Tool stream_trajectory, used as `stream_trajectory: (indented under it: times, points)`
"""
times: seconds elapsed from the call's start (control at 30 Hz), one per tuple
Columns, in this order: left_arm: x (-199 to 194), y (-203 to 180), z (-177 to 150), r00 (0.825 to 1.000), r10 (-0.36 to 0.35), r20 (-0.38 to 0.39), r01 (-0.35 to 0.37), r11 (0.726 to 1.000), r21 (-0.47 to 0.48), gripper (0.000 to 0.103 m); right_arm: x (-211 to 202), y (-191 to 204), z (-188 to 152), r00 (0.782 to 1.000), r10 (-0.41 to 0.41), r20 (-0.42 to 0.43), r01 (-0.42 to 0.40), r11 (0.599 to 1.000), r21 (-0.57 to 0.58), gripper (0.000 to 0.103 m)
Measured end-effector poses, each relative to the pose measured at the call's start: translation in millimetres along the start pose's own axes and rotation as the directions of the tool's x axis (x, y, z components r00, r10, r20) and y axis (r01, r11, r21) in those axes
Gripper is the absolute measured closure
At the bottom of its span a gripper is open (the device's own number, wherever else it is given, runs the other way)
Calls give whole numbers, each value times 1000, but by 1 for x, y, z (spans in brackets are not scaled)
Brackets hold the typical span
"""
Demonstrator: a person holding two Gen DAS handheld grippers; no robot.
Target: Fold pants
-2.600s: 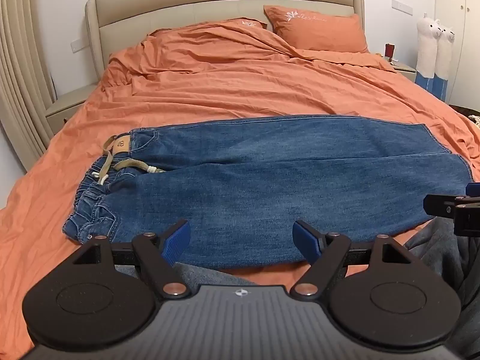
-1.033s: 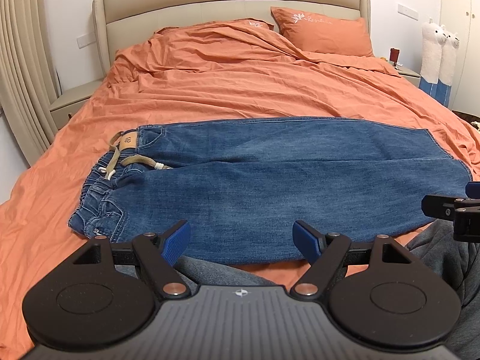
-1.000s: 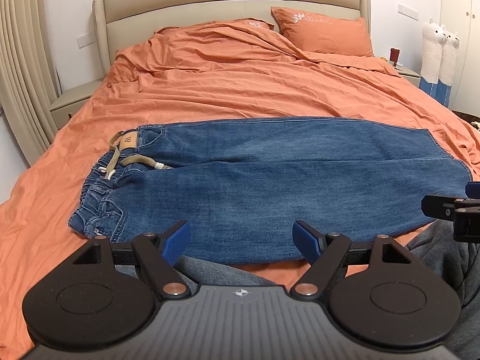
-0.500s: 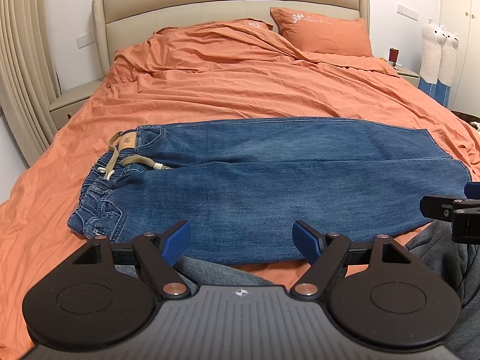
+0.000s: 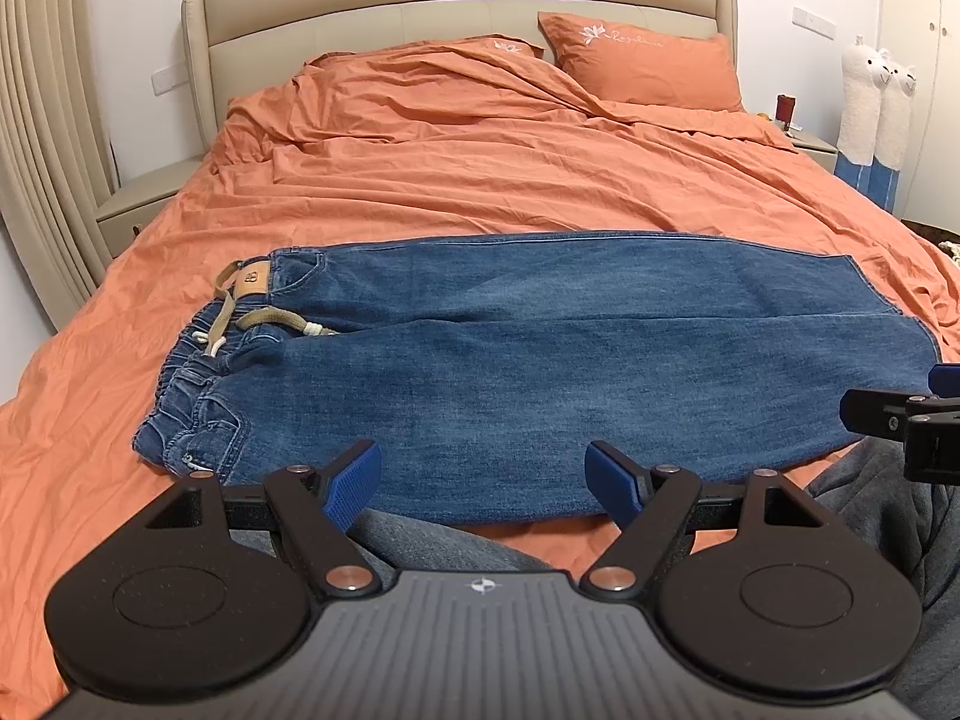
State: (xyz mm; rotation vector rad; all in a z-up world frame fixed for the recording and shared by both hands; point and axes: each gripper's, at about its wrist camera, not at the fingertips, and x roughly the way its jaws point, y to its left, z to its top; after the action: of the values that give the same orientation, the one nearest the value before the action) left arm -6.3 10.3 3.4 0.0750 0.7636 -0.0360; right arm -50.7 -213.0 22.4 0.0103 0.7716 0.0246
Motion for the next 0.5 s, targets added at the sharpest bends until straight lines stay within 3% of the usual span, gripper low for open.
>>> stream_trajectory:
  times: [0.5]
  points:
    - [-1,-1,-2,1000,0,-2,0,1000,-1,13,-4,-1,-2,1000,11,4,-11,1000,4,21]
